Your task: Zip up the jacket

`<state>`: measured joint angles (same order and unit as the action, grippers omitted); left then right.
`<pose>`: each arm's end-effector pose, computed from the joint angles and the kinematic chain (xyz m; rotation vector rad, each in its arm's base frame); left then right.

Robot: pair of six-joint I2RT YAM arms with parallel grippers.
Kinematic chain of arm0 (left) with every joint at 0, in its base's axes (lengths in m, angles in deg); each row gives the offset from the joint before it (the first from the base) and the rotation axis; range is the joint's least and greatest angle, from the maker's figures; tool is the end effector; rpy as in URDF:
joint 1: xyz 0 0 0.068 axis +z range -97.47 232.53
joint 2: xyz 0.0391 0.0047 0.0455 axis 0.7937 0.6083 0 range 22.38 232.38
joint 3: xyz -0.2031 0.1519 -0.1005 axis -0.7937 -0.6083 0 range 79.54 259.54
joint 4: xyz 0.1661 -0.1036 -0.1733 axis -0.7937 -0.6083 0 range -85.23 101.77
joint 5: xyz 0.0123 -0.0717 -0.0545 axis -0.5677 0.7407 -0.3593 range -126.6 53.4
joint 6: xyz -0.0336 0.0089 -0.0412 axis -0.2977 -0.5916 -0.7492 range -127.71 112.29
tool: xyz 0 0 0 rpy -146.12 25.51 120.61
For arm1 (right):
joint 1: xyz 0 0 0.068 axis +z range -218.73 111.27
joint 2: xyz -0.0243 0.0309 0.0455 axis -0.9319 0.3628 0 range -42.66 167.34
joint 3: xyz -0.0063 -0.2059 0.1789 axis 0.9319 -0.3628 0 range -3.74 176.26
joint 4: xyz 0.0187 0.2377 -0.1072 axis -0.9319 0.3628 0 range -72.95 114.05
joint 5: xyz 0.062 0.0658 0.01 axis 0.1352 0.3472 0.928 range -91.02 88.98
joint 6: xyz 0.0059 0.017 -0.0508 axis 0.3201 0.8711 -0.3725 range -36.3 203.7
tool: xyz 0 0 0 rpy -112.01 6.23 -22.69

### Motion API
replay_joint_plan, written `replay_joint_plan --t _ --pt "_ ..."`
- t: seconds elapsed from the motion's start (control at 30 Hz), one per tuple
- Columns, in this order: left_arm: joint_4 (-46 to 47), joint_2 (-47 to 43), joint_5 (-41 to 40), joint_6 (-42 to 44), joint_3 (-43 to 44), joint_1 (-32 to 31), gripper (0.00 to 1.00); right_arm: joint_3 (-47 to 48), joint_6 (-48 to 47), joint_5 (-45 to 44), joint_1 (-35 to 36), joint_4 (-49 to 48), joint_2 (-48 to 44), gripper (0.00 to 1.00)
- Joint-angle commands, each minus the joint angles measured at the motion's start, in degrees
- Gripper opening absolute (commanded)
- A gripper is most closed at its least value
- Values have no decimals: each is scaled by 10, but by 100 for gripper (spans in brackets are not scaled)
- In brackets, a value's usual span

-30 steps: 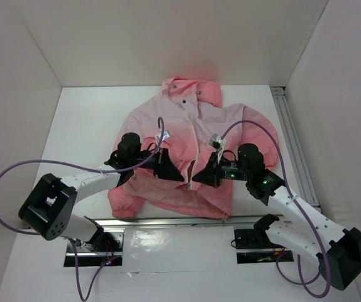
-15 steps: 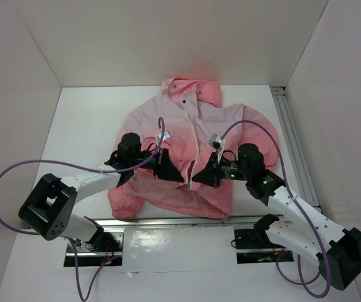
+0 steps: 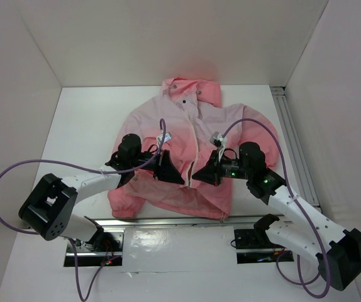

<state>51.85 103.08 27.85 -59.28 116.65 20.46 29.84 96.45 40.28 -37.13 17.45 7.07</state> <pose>0.2248 -0.1787 0.2431 0.7253 1.8986 -1.9175 0.1563 0.1237 0.2758 -0.8324 1.7751 1.1902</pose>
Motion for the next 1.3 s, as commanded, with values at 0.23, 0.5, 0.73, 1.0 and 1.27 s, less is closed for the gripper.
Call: replay_joint_plan --t 0.23,0.5,0.73,1.0,1.27 --pt "76 -7 7 -30 -1 10 0 13 1 43 -22 -30 -44 0" --pt "-116 1 -48 23 37 54 0 33 21 -73 -28 114 2 0" --pt "-311 6 -203 67 77 72 0 41 113 -144 -28 79 166 0" --pt "-352 6 -267 73 82 72 0 86 146 -232 12 26 329 10" --pt "-352 6 -273 73 82 72 0 83 228 -376 76 57 315 47"
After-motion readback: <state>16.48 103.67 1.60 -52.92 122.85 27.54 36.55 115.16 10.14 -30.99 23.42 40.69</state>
